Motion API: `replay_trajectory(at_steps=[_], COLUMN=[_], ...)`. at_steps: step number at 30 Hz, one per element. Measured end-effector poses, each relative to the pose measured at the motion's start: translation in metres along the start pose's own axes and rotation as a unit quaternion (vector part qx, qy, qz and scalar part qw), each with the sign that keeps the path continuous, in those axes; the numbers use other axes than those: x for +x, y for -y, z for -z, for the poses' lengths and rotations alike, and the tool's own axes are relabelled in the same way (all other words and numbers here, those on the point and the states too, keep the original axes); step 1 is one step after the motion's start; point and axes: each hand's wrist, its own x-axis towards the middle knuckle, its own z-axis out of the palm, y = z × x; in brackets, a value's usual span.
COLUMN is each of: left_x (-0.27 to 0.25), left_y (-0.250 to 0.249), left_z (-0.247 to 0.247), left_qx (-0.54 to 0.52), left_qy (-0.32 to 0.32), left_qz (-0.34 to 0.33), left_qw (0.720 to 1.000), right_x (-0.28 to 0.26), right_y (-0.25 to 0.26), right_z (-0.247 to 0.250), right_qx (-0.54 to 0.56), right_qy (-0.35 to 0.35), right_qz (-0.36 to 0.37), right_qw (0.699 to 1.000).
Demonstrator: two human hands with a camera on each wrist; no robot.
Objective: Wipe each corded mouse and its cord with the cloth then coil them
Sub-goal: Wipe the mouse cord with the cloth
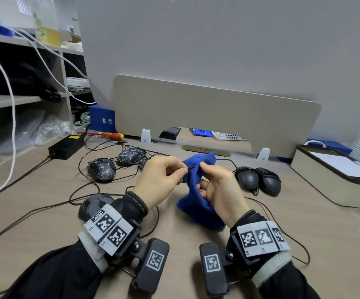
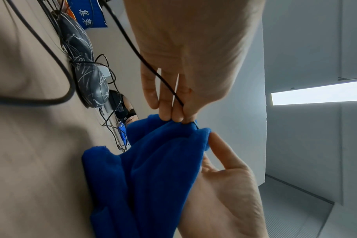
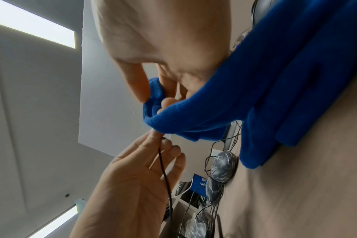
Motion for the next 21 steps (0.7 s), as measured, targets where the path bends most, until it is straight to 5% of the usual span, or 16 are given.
replay_trajectory(at_steps=[6, 16, 21], left_x=[-0.001, 0.003, 0.007], left_y=[0.009, 0.014, 0.027], left_z=[-0.002, 0.013, 0.013], left_qx=[0.041, 0.11, 0.144], left_qy=[0.037, -0.036, -0.031], left_qz=[0.013, 0.041, 0.07], left_qw=[0.998, 0.992, 0.987], right_x=[0.006, 0.025, 0.025], right_y=[-0.007, 0.008, 0.005], right_z=[0.006, 0.056, 0.05], right_qx=[-0.06, 0.149, 0.12], right_qy=[-0.054, -0.237, -0.192], right_qz=[0.006, 0.042, 0.056], right_qw=[0.997, 0.959, 0.972])
